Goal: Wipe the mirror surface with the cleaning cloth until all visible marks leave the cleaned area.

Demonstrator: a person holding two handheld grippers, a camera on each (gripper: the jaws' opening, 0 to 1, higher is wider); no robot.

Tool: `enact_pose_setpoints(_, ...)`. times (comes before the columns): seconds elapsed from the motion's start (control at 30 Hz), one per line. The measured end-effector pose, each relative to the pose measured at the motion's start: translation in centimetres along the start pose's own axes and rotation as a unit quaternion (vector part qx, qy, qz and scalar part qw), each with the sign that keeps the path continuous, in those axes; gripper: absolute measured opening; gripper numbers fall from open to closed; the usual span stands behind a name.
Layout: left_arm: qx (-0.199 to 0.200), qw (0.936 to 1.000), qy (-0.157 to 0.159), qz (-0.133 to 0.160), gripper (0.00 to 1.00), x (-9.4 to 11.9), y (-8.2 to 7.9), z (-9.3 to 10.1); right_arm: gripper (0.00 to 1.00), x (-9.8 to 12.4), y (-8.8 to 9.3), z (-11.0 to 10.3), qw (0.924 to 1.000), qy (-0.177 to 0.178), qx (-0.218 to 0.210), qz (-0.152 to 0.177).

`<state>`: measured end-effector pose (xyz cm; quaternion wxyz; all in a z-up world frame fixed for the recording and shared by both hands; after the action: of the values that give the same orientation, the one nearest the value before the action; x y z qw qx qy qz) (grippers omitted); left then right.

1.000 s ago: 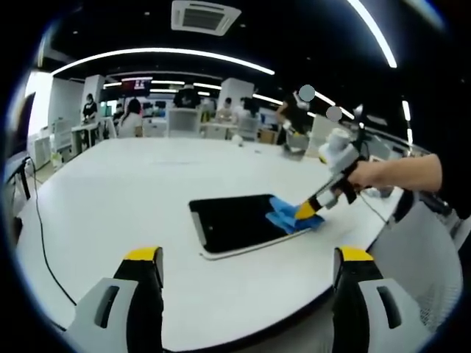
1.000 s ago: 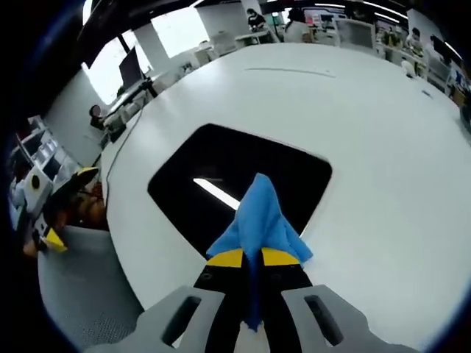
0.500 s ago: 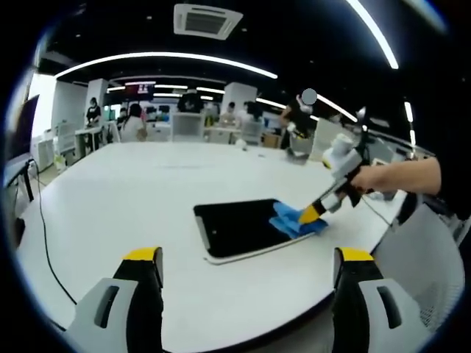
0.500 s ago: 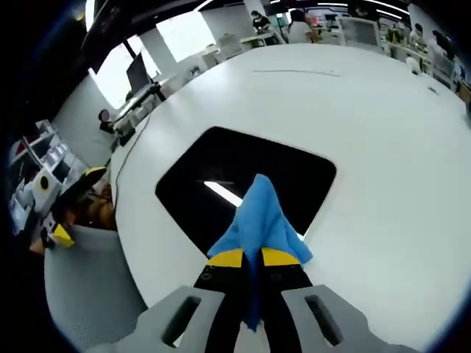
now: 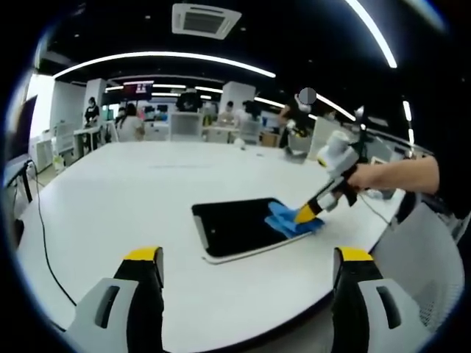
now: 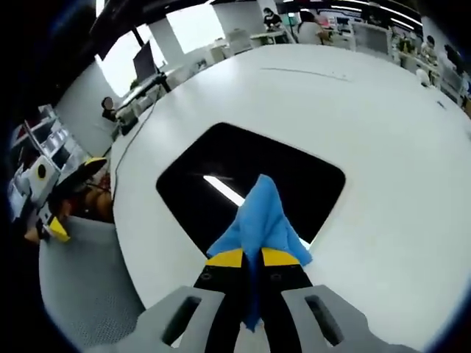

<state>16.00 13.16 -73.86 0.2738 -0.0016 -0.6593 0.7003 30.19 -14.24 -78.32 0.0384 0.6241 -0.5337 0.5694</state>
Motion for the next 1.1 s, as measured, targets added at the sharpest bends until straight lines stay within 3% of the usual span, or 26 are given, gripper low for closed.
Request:
enact_pose_setpoints(0.53, -0.007, 0.9999, -0.006, -0.006, 0.97, 0.1, 0.1, -0.1, 0.01, -3.2, -2.2, -2.7, 0.9991, -0.041, 0.0, 0.012)
enact_pose_setpoints(0.8, -0.003, 0.9999, 0.01, -0.013, 0.91, 0.0, 0.2, 0.1, 0.01, -4.6, -3.2, -4.0, 0.9991, -0.038, 0.018, 0.011)
enact_pose_setpoints(1.1, 0.0, 1.0, 0.0, -0.006, 0.96, 0.0, 0.1, -0.1, 0.01, -5.7, -4.0, -5.0, 0.9988, -0.041, 0.023, 0.008)
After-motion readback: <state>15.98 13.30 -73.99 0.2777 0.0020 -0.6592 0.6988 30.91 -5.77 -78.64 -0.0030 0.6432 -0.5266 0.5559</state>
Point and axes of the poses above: the point that each gripper's makers call its tool centre point, and the gripper's own axes: x roughly backward along the fingers, z roughly to its right, y roughly out of its underside, the point moved 9 cm from there along x, roughly backward along the fingers, and after that the axes turned 7 degrees about -y, right-handed, at the moved point
